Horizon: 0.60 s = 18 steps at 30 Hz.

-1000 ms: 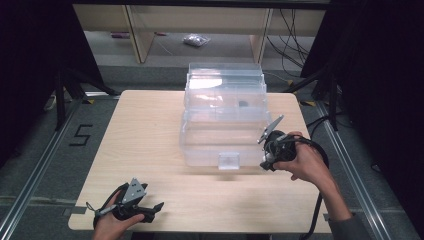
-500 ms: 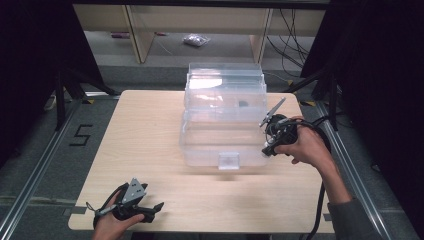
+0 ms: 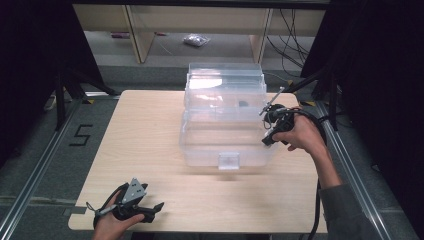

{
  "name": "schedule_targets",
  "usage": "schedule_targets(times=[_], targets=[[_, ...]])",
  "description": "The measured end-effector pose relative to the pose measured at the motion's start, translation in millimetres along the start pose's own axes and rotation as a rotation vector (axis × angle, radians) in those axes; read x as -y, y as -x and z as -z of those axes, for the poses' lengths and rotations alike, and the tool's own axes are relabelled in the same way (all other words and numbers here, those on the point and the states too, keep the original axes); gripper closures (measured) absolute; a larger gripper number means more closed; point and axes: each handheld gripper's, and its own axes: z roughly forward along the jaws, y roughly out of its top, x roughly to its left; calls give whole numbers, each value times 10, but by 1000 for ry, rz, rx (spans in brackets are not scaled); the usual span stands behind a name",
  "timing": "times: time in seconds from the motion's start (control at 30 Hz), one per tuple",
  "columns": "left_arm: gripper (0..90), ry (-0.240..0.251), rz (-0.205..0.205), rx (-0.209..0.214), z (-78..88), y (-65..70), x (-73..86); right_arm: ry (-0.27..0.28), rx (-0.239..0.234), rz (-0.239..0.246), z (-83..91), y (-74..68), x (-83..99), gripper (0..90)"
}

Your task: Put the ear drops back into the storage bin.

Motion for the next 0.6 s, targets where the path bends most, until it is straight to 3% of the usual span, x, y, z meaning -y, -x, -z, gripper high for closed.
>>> schedule_targets(times=[0.33,0.37,0.43,0.6], targets=[[152,5,5,2,-1,1,1,-30,6,-50,-255,179,-90,603],[151,15,19,10,-5,14,2,-32,6,-52,-292,196,-98,603],[152,0,2,4,-1,2,3,-46,4,-56,-339,213,-110,603],[151,-8,3,14,4,1,-1,-71,1,-52,-462,239,-161,603]])
